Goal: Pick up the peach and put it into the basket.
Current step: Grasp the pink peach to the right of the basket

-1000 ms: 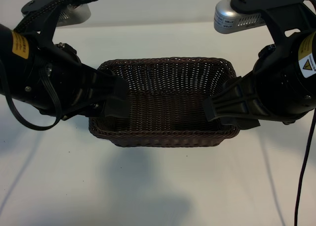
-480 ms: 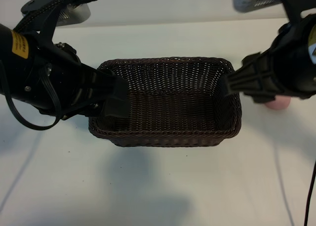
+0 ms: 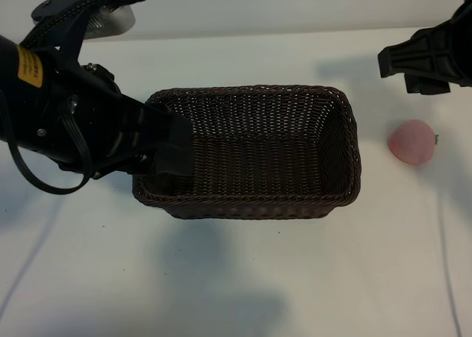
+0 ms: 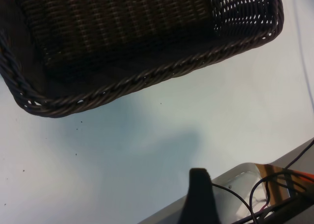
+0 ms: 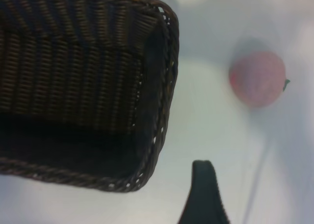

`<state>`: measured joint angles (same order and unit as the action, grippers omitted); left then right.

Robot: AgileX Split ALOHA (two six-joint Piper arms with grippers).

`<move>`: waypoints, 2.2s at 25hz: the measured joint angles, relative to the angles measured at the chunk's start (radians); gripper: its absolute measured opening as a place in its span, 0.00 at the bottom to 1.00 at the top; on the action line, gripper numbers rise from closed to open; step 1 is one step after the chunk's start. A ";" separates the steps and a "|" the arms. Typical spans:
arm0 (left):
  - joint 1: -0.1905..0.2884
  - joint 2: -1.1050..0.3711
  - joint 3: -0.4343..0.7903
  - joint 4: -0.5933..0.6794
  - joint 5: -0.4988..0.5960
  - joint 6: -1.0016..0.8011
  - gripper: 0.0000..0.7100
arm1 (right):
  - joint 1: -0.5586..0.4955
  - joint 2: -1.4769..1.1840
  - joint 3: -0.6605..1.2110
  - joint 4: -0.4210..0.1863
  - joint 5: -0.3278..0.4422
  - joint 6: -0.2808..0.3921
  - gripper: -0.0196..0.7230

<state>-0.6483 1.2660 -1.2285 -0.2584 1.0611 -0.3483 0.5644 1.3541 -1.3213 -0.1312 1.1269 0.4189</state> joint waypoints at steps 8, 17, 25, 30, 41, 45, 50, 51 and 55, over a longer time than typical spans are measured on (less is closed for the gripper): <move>0.000 0.000 0.000 0.000 0.000 0.000 0.75 | -0.081 0.193 0.000 0.033 -0.074 -0.035 0.73; 0.000 0.000 0.000 0.000 0.000 0.000 0.75 | -0.173 0.389 0.000 0.067 -0.163 -0.045 0.73; 0.000 0.000 0.000 0.000 0.000 0.000 0.75 | -0.304 0.485 0.000 0.131 -0.223 -0.140 0.71; 0.000 0.000 0.000 0.000 0.000 0.000 0.75 | -0.363 0.521 0.000 0.157 -0.250 -0.182 0.69; 0.000 0.000 0.000 0.000 0.000 0.000 0.75 | -0.378 0.638 0.000 0.237 -0.291 -0.275 0.69; 0.000 0.000 0.000 0.000 0.000 0.000 0.75 | -0.378 0.667 0.000 0.228 -0.311 -0.275 0.65; 0.000 0.000 0.000 0.000 0.000 0.000 0.75 | -0.378 0.690 -0.002 0.225 -0.325 -0.268 0.50; 0.000 0.000 0.000 0.000 0.000 0.000 0.75 | -0.378 0.693 -0.002 0.223 -0.326 -0.262 0.44; 0.000 0.000 0.000 0.000 0.000 0.000 0.75 | -0.378 0.696 -0.006 0.216 -0.313 -0.247 0.15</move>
<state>-0.6483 1.2660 -1.2285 -0.2584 1.0611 -0.3483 0.1864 2.0505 -1.3277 0.0846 0.8136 0.1719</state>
